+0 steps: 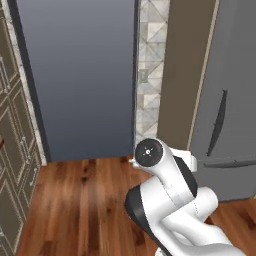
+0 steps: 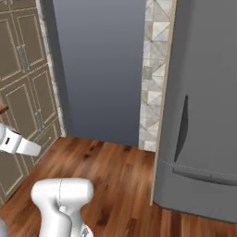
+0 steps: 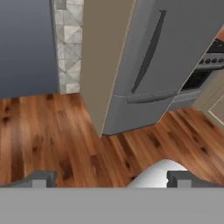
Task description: Move the pot and pan from the stove into the sink.
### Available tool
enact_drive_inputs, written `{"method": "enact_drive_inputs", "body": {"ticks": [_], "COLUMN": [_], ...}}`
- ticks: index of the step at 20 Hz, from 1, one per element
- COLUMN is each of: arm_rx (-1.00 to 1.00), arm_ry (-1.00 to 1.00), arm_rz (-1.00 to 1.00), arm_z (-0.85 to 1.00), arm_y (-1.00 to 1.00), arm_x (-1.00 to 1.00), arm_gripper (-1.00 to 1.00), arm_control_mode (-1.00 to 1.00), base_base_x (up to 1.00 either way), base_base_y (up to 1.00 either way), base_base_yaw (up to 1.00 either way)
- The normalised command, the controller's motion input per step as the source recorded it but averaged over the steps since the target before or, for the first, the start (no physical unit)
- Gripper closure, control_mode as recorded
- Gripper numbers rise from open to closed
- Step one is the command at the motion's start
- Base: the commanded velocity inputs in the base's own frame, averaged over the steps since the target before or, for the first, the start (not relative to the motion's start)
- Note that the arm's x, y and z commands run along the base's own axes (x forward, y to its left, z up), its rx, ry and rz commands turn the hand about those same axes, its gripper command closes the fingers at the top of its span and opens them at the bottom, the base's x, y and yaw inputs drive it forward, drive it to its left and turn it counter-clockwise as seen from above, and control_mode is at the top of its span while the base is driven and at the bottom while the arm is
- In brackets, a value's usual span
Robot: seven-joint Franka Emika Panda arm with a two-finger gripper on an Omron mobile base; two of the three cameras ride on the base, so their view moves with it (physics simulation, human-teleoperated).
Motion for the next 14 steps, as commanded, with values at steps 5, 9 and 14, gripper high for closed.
{"method": "enact_drive_inputs", "body": {"ticks": [5, 9, 14], "arm_rx": [0.00, 0.00, 0.00], "arm_ry": [0.00, 0.00, 0.00], "arm_rz": [0.00, 0.00, 0.00], "arm_z": [0.00, 0.00, 0.00], "arm_y": [0.00, 0.00, 0.00], "arm_x": [0.00, 0.00, 0.00], "arm_gripper": [-1.00, -1.00, -1.00], "arm_control_mode": [1.00, 1.00, 1.00], "base_base_x": [0.00, -0.05, -0.07], "base_base_y": [-0.08, -0.12, -0.17], "base_base_yaw": [-0.44, -0.37, -0.33]}}
